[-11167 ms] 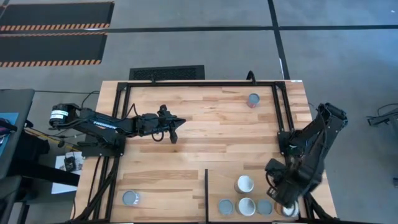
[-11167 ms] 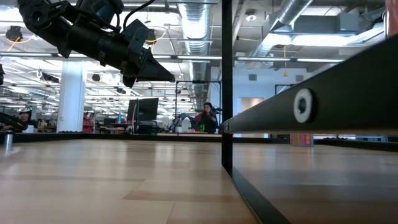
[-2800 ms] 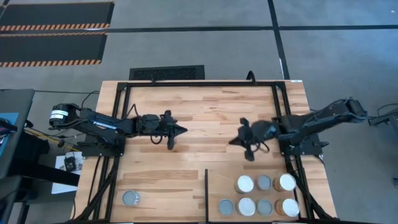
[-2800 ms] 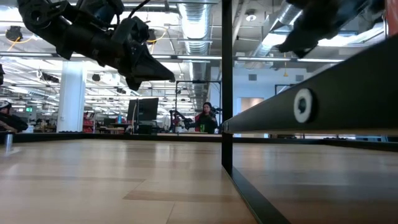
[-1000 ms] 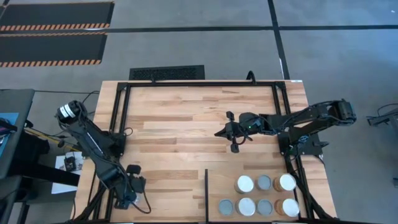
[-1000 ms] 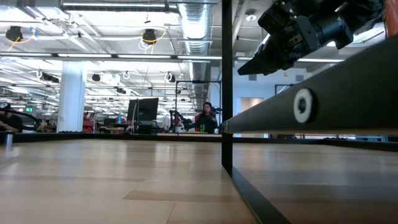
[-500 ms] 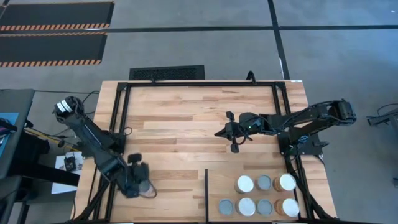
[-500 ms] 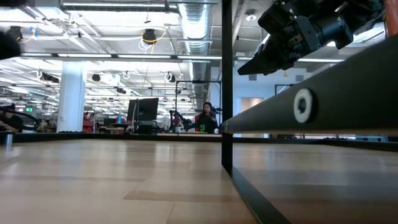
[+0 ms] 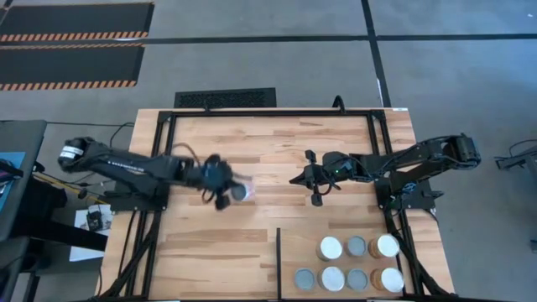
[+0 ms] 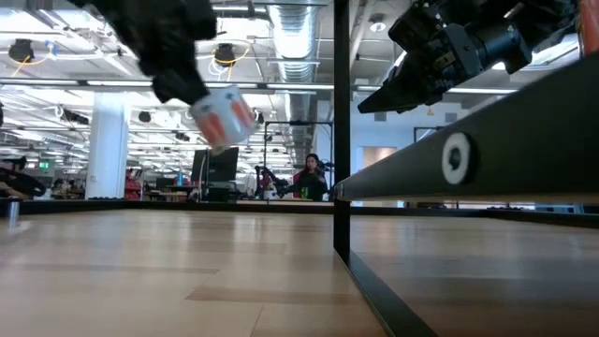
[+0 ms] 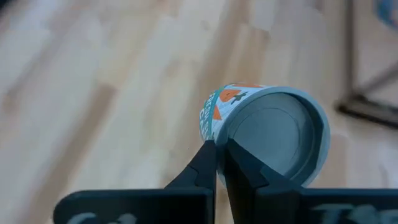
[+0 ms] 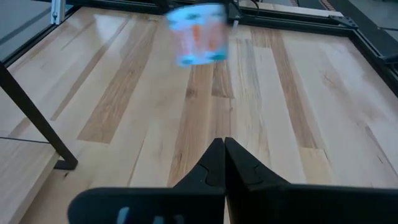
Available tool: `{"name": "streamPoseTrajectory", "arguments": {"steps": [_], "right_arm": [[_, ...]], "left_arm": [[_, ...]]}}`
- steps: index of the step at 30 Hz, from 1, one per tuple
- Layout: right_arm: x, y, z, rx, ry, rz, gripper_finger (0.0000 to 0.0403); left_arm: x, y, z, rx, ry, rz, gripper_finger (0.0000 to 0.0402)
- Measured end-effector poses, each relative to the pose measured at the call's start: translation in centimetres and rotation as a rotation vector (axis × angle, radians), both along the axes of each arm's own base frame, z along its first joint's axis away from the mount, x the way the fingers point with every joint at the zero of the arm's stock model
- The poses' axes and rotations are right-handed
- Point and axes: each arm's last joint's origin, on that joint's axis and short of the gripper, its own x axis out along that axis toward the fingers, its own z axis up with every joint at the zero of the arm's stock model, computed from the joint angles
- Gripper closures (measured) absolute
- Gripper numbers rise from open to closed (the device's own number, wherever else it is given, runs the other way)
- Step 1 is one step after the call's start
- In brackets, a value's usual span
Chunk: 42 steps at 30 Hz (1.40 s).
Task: Pick and place cans onto a shelf
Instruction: Put the canned carrots on the shelf
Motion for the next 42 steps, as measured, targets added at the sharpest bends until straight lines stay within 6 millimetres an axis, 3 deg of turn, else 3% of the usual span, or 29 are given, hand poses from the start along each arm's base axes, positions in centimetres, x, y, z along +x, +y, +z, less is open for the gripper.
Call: {"name": "streamPoseTrajectory", "arguments": {"steps": [6, 14, 20, 27, 34, 42], "right_arm": [[0.0, 0.0, 0.0, 0.006, 0.0, -0.003, 0.0392], [0.0, 0.0, 0.0, 0.014, 0.002, -0.009, 0.0392], [0.0, 0.0, -0.1, 0.029, 0.01, -0.019, 0.0392], [-0.1, 0.1, -0.3, 0.033, 0.035, -0.016, 0.0392], [-0.2, 0.1, -0.4, 0.04, 0.045, -0.016, 0.0392], [-0.2, 0.2, -0.5, 0.051, 0.057, -0.016, 0.0392]], "left_arm": [[1.4, 5.1, -1.0, 0.011, 0.015, 0.024, 0.0401], [6.8, 7.4, -4.1, -0.094, 0.066, -0.1, 0.0401], [10.6, 7.5, -4.7, -0.173, 0.097, -0.195, 0.0401], [12.9, 6.5, -5.3, -0.206, 0.123, -0.262, 0.0391], [13.4, 5.2, -5.7, -0.217, 0.131, -0.285, 0.0388], [13.7, 4.6, -6.0, -0.219, 0.125, -0.285, 0.035]]}}
